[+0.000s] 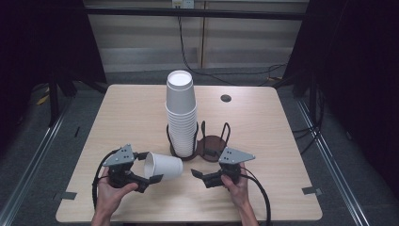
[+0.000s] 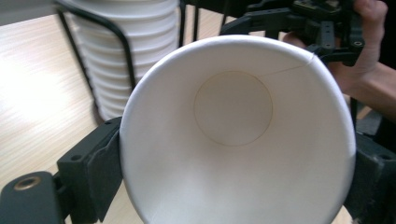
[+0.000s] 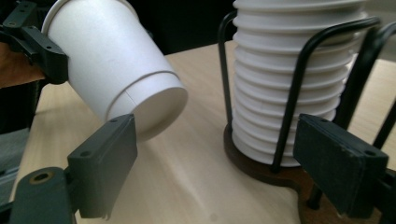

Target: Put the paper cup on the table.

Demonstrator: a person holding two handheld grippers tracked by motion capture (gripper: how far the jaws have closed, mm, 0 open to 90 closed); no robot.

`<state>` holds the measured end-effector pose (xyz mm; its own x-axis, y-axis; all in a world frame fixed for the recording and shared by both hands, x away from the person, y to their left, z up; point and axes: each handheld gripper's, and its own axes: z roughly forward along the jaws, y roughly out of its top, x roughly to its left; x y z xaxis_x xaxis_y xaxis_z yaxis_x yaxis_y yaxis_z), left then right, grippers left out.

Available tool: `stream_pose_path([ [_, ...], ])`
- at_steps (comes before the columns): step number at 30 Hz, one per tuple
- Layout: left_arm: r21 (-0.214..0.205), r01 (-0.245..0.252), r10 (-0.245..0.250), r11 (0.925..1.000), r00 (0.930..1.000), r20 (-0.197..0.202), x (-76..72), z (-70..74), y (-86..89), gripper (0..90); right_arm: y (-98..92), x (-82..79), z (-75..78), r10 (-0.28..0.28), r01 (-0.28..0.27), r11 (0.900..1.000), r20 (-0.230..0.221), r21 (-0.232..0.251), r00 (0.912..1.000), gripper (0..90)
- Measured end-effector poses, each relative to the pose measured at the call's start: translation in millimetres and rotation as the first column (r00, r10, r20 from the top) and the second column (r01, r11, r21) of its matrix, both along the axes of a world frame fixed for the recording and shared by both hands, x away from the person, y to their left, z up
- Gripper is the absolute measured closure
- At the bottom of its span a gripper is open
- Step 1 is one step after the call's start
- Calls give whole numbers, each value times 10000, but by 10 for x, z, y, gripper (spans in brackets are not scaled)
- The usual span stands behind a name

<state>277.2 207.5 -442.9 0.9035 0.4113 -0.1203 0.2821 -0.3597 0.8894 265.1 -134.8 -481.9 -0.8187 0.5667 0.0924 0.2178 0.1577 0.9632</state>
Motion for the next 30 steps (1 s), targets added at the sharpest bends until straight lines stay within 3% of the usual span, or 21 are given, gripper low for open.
stream_pose_path([
  [5,217,-229,231,9995,9997,-79,9,28,87,97,-25,-21,-72,-433,417,9975,283,566,9987,143],
  [8,204,-317,323,9993,9991,-273,42,26,150,96,-21,-36,-120,-760,749,9961,238,472,9968,141],
  [9,417,-419,436,9983,9982,-403,67,26,181,96,-16,-50,-142,-859,840,9951,358,529,9957,139],
  [14,640,-683,725,9956,9952,-653,100,29,267,96,18,-77,-171,-1113,1078,9924,580,597,9921,133],
  [17,782,-811,861,9936,9943,-629,117,47,302,96,31,-82,-193,-1189,1137,9911,751,694,9901,133],
  [23,1273,-1197,1285,9846,9897,-632,194,120,379,96,47,-96,-223,-1571,1466,9847,1150,946,9809,132],
  [26,1690,-1356,1482,9762,9869,-638,224,171,416,95,43,-86,-226,-1815,1692,9810,1399,952,9734,132],
  [30,1995,-1503,1657,9683,9841,-631,280,195,442,95,40,-83,-247,-1906,1779,9791,1397,984,9717,132],
])
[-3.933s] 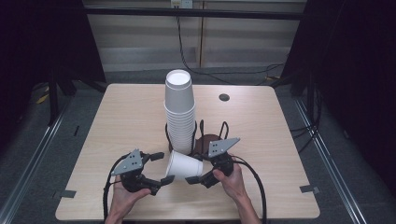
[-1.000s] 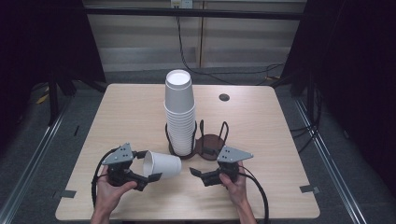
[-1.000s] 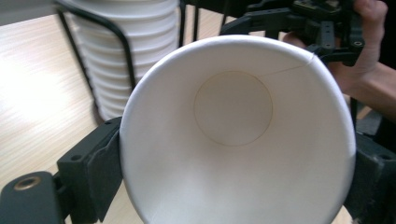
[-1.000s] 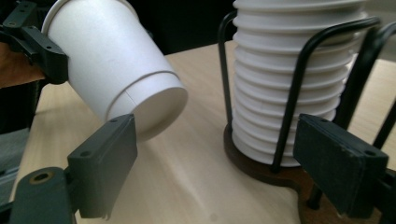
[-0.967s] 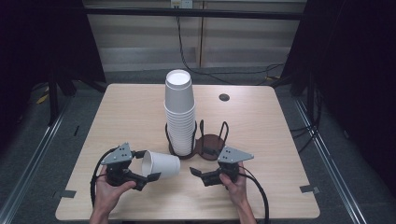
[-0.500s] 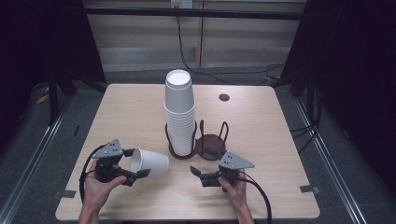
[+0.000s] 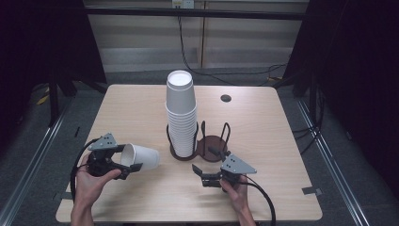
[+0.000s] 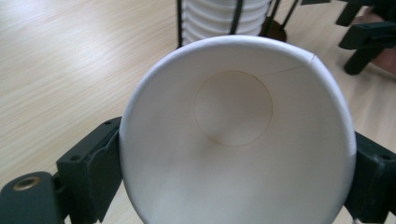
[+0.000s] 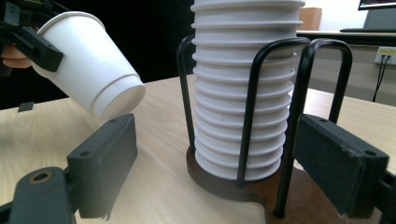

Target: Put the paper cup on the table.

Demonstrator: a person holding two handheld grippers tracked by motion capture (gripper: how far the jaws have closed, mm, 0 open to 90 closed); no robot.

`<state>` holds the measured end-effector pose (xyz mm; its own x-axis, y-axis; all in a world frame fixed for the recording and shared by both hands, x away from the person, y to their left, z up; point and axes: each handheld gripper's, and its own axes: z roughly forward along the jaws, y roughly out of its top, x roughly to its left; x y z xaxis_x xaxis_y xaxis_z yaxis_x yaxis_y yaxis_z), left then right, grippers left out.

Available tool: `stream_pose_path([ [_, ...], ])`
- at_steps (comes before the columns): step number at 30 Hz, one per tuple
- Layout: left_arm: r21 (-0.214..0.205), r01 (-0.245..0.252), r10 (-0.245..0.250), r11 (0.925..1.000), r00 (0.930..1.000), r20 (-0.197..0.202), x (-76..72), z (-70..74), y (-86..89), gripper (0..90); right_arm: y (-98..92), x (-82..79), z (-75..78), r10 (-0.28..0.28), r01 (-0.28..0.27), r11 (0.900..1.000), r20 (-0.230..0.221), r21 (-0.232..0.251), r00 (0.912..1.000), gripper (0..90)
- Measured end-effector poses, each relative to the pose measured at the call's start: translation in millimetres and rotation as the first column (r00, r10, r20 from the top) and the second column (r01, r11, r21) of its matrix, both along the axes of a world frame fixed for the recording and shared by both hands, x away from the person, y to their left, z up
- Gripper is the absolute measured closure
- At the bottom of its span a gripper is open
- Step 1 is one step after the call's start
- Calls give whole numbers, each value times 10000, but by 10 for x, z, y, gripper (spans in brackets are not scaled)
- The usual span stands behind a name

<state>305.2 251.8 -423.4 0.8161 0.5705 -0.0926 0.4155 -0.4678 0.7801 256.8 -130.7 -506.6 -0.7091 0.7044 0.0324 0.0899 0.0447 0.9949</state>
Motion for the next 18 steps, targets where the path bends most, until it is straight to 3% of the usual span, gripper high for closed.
stream_pose_path([
  [4,383,-118,125,9992,9997,-189,109,33,26,95,12,-12,-25,-17,17,10000,70,27,10000,130],
  [8,456,-145,156,9989,9996,-227,165,70,39,95,2,-23,-31,-153,150,9997,188,182,9997,129],
  [10,626,-179,201,9979,9992,-335,216,91,44,94,-26,-51,-47,-477,453,9974,418,562,9980,128],
  [12,705,-192,220,9973,9990,-389,239,97,42,93,-30,-72,-53,-686,649,9958,564,648,9961,125],
  [18,1013,-251,305,9945,9982,-521,332,146,40,92,-19,-87,-54,-968,930,9939,668,586,9931,127],
])
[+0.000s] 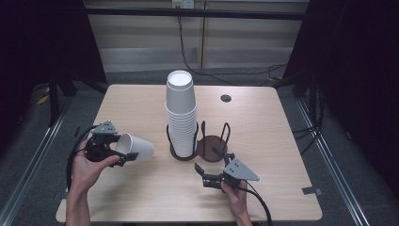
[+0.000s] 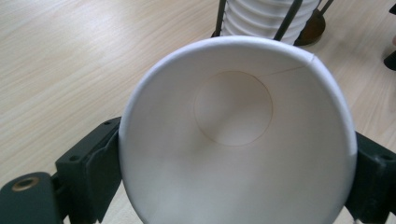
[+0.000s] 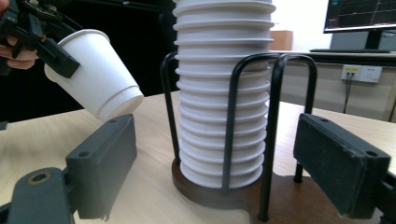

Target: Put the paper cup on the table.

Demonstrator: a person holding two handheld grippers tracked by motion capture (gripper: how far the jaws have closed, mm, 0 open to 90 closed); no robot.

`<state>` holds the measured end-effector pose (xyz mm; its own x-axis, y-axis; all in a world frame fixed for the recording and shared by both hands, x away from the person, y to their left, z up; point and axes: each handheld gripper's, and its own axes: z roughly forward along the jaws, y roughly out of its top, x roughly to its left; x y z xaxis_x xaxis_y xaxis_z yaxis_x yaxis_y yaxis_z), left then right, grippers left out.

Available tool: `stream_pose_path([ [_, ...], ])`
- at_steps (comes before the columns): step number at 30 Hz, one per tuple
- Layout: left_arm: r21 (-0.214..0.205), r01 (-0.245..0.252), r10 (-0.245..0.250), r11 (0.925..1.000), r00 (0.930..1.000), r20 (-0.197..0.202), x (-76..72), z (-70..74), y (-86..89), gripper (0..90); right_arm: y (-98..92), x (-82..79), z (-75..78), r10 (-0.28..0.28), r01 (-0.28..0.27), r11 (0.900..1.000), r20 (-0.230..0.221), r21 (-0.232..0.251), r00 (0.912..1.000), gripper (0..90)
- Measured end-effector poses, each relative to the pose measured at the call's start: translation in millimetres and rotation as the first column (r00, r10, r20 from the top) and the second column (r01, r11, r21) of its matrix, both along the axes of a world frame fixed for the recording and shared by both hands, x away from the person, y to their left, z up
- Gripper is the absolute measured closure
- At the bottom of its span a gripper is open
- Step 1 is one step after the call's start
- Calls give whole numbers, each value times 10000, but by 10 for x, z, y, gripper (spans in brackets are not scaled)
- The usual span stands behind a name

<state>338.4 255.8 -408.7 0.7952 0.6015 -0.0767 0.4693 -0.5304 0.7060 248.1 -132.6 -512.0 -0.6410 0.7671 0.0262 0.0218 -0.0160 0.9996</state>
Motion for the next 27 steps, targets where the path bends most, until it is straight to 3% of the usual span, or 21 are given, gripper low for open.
stream_pose_path([
  [4,478,-346,353,9983,9993,-145,93,30,-12,91,-1,-1,0,29,-29,10000,1,2,10000,129],
  [17,1378,-238,325,9902,9976,-613,288,53,-76,89,-3,-9,-1,-49,49,10000,30,-11,10000,129],
  [21,1789,-92,231,9838,9968,-762,350,75,-117,86,-2,-15,-1,-41,41,10000,51,-6,10000,129],
  [24,2300,-96,286,9732,9964,-794,383,66,-163,83,-3,-18,-1,-52,52,10000,55,-2,10000,129],
  [27,2445,-120,340,9696,9957,-862,413,48,-188,80,-3,-18,-1,-53,54,10000,53,-2,10000,129],
])
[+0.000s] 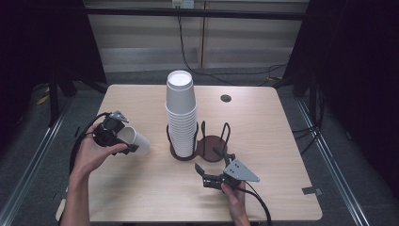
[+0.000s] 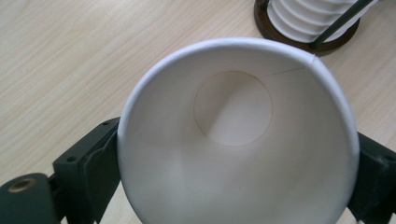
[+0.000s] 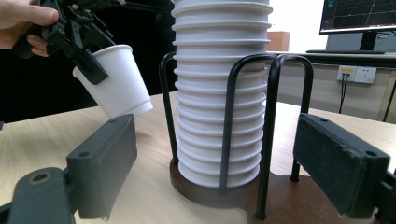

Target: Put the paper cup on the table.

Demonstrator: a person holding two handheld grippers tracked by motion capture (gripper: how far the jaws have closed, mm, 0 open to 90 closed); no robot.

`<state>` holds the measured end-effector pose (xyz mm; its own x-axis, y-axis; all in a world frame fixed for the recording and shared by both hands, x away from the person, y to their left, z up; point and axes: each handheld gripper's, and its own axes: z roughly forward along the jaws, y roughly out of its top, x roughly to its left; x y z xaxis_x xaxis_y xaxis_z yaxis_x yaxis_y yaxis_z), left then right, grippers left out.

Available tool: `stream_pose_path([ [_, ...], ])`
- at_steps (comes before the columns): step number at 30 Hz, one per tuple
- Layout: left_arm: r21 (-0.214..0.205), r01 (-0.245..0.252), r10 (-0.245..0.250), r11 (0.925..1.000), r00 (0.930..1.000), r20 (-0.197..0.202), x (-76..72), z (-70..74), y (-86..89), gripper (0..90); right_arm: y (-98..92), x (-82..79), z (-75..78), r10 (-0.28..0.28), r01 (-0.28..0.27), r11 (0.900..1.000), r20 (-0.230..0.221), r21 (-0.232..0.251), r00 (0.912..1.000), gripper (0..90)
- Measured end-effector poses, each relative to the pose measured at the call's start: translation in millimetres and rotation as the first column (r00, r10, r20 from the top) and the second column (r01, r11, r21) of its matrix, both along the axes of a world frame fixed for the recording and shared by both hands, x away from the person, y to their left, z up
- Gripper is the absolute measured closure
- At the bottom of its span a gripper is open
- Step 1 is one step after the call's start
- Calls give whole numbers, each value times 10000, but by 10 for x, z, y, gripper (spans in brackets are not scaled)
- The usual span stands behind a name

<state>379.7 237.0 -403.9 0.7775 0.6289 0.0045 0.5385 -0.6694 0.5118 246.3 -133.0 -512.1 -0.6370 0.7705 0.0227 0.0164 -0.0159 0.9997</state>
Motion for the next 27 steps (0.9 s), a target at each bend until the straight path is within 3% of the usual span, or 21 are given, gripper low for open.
stream_pose_path([
  [9,860,-145,161,9962,9997,-181,108,-59,-40,73,1,0,0,14,-14,10000,26,-4,10000,129],
  [10,1219,-97,146,9925,9991,-393,118,-84,-64,73,0,0,0,11,-11,10000,38,-10,10000,129],
  [11,1578,-41,99,9875,9993,-354,128,-108,-85,67,0,-1,0,23,-23,10000,30,-11,10000,129],
  [16,1475,80,-52,9890,9998,-191,138,-119,-108,65,0,-2,0,32,-32,10000,0,0,10000,129],
  [17,1226,-13,13,9925,10000,-2,144,-142,-107,63,-1,-2,0,21,-21,10000,27,-10,10000,129],
  [21,1333,-229,215,9908,9997,123,150,-170,-107,57,-3,-2,0,-6,6,10000,-36,5,10000,129],
  [23,1194,-254,230,9925,9995,208,143,-201,-106,57,-1,-2,0,9,-9,10000,-2,5,10000,129],
  [27,929,-145,143,9956,9999,32,149,-255,-91,56,-3,-1,0,8,-8,10000,-7,9,10000,129],
])
